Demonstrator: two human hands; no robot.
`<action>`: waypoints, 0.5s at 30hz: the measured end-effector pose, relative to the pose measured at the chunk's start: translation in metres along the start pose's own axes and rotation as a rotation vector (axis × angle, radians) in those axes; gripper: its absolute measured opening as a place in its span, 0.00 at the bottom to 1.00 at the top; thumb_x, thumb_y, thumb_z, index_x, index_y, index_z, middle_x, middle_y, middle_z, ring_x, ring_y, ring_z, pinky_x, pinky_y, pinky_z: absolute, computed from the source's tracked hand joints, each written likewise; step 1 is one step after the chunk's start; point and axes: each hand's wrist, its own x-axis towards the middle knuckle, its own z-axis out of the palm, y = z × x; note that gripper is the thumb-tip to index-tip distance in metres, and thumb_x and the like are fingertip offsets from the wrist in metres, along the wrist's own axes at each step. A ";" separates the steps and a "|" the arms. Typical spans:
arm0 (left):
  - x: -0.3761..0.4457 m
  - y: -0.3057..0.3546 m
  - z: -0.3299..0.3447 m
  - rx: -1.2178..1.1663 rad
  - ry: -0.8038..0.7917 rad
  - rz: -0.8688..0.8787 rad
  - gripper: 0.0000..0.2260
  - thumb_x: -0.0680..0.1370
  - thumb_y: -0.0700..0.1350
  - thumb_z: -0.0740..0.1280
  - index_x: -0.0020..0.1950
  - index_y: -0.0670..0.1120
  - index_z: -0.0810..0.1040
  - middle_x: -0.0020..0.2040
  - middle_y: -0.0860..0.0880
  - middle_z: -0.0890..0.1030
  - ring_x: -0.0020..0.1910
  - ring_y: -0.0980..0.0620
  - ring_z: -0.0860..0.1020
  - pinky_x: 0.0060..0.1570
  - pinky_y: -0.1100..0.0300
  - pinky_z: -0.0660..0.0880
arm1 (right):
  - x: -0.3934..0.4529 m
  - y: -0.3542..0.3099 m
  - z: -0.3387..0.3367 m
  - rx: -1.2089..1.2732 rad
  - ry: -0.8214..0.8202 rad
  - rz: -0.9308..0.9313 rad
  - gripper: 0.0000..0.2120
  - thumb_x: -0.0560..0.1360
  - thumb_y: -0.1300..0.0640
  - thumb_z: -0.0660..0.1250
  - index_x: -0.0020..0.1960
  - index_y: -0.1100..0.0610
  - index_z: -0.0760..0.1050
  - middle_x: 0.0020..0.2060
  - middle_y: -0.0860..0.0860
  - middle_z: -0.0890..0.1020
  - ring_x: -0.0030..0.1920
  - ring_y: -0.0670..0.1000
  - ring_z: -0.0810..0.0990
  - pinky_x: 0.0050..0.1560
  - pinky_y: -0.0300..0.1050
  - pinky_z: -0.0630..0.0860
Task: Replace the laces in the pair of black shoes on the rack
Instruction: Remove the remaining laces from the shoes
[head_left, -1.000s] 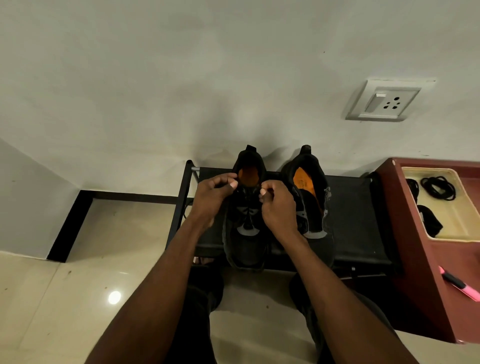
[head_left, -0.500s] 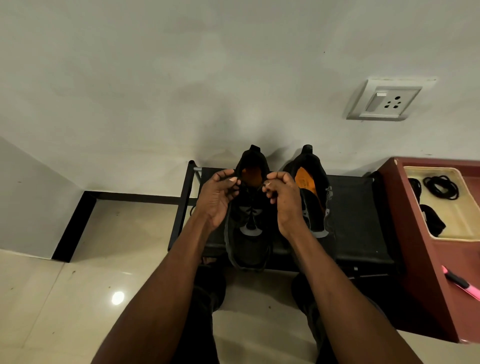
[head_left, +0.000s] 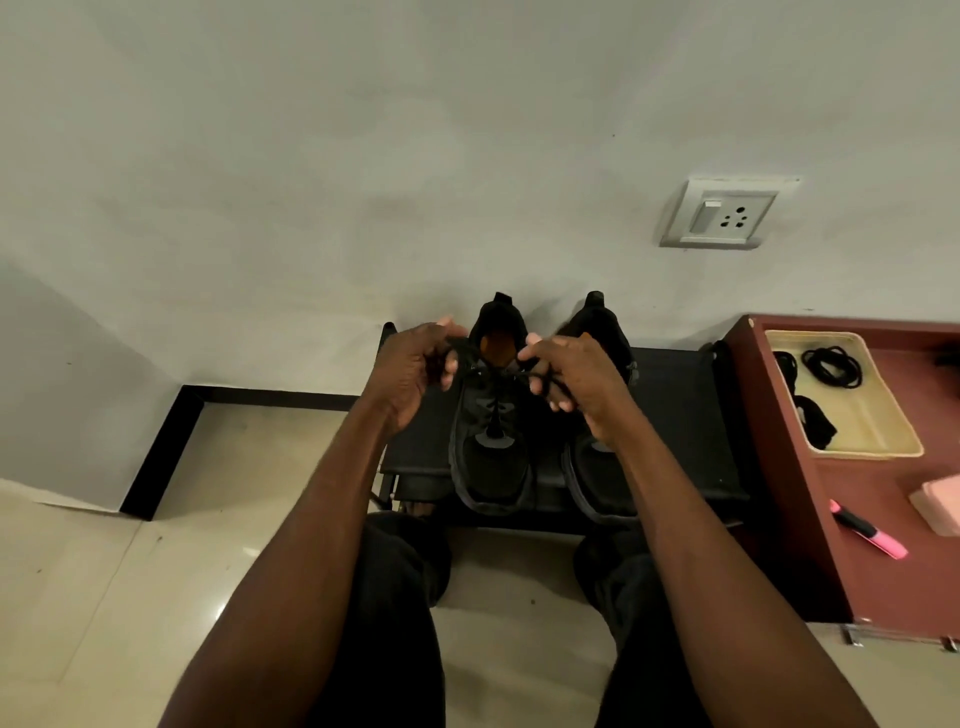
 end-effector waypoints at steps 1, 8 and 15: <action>-0.007 0.008 0.003 0.088 -0.027 -0.024 0.14 0.83 0.49 0.62 0.51 0.39 0.82 0.29 0.46 0.75 0.28 0.50 0.71 0.30 0.58 0.68 | -0.006 -0.007 0.002 -0.110 -0.024 0.015 0.16 0.80 0.49 0.66 0.50 0.62 0.81 0.29 0.56 0.78 0.22 0.50 0.66 0.27 0.42 0.67; -0.061 0.055 0.007 0.391 -0.222 -0.099 0.25 0.81 0.61 0.61 0.40 0.41 0.82 0.30 0.44 0.76 0.29 0.49 0.72 0.33 0.57 0.66 | -0.054 -0.058 -0.006 -0.527 -0.223 0.153 0.30 0.80 0.35 0.59 0.41 0.59 0.85 0.23 0.49 0.71 0.27 0.48 0.67 0.33 0.42 0.68; -0.084 0.067 0.004 1.058 -0.709 -0.594 0.22 0.81 0.57 0.64 0.41 0.39 0.84 0.40 0.44 0.85 0.36 0.52 0.82 0.41 0.60 0.76 | -0.074 -0.056 -0.019 -1.010 -0.609 0.473 0.27 0.80 0.38 0.62 0.39 0.58 0.85 0.38 0.52 0.86 0.40 0.49 0.83 0.51 0.43 0.75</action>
